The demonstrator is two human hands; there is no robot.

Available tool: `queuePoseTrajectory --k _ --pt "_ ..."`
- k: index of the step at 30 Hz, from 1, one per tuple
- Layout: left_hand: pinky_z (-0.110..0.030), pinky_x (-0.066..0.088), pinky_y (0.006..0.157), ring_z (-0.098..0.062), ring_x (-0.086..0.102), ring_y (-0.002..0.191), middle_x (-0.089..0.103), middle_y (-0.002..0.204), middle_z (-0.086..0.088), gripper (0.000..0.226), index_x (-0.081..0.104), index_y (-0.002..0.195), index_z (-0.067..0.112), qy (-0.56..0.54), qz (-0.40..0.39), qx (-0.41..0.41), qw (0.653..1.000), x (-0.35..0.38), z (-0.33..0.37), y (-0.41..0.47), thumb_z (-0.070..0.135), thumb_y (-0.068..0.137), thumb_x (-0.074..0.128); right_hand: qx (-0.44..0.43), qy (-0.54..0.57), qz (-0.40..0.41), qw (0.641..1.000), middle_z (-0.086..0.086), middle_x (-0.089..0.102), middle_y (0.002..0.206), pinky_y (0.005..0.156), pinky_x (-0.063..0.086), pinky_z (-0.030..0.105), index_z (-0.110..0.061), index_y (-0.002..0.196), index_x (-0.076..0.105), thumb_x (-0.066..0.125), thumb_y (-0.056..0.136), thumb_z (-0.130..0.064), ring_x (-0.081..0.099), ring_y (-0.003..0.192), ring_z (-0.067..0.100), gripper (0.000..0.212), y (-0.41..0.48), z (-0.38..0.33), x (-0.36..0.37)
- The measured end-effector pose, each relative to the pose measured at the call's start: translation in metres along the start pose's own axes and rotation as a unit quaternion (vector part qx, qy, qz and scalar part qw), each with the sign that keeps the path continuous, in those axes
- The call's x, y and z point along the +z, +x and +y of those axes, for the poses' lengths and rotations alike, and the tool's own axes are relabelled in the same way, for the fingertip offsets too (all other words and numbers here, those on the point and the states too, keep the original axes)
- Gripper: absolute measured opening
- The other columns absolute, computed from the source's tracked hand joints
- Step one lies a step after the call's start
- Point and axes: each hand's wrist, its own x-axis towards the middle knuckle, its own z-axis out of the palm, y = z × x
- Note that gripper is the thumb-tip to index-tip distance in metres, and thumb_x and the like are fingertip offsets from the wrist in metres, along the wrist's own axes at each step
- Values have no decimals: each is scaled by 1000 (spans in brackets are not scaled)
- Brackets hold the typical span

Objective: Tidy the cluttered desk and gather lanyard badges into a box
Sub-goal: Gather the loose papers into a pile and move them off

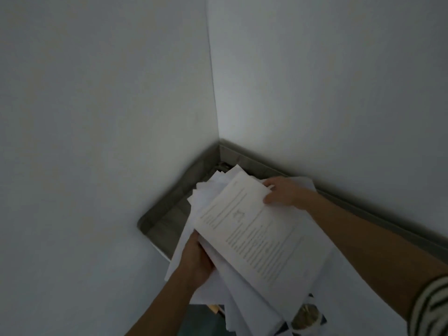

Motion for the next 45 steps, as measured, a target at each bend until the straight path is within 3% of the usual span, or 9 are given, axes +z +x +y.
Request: queuePoseTrajectory --k 3,6,8,12,17,23,33,39,45 --pt "-48 49 94 -32 61 116 65 124 -11 63 60 124 22 -6 -40 0 999 -6 1 3 68 89 35 -32 -32 21 999 6 61 108 77 48 28 -11 114 62 73 80 -5 61 96 23 37 8 16 27" --pt "-47 53 89 -32 63 111 67 120 -13 39 57 128 11 63 -20 22 998 -7 -8 4 29 93 58 -57 -16 62 996 3 65 109 82 47 26 -15 119 62 72 84 -12 62 96 19 37 -1 25 37" --pt "-47 52 91 -37 61 109 67 117 -19 39 56 128 1 79 18 28 996 -9 -12 5 2 89 60 -64 -6 204 977 -4 64 102 82 42 22 -16 114 65 69 87 -16 59 92 12 28 -18 38 32" --pt "-51 46 98 -39 58 109 65 114 -22 30 62 116 0 38 50 8 998 -11 -10 5 -6 87 59 6 18 392 920 6 64 115 85 45 32 -13 118 62 64 91 -23 60 103 22 29 -57 84 17" --pt "-54 43 102 -38 57 106 65 111 -20 25 64 108 3 48 64 5 997 -8 -9 4 -8 85 59 121 36 304 944 15 62 121 74 43 31 -4 126 54 69 88 -32 60 96 26 50 -62 103 19" --pt "-46 50 89 -36 60 98 67 106 -19 24 66 105 4 65 67 6 996 -3 -7 1 -7 86 59 2 42 328 944 11 65 118 78 43 27 -10 125 59 68 89 -22 56 92 17 40 -59 62 -2" --pt "-38 50 69 -32 55 85 59 97 -13 19 60 94 13 46 105 -3 993 -1 -8 -7 -4 85 59 -174 265 551 772 -4 66 99 72 51 9 -15 128 57 62 92 -18 62 81 0 37 -148 -29 -68" --pt "-53 44 100 -34 54 98 58 111 -16 44 52 130 8 11 44 7 999 4 -17 -20 2 87 53 -74 380 544 744 -1 65 104 71 49 19 -17 119 58 65 90 -19 62 85 4 30 -169 5 -36" --pt "-46 49 89 -32 57 109 65 117 -13 57 57 130 24 -91 -50 43 994 14 -23 -22 63 90 44 106 455 363 806 12 65 103 73 53 36 -12 95 59 63 91 -9 63 93 28 7 -163 60 75"
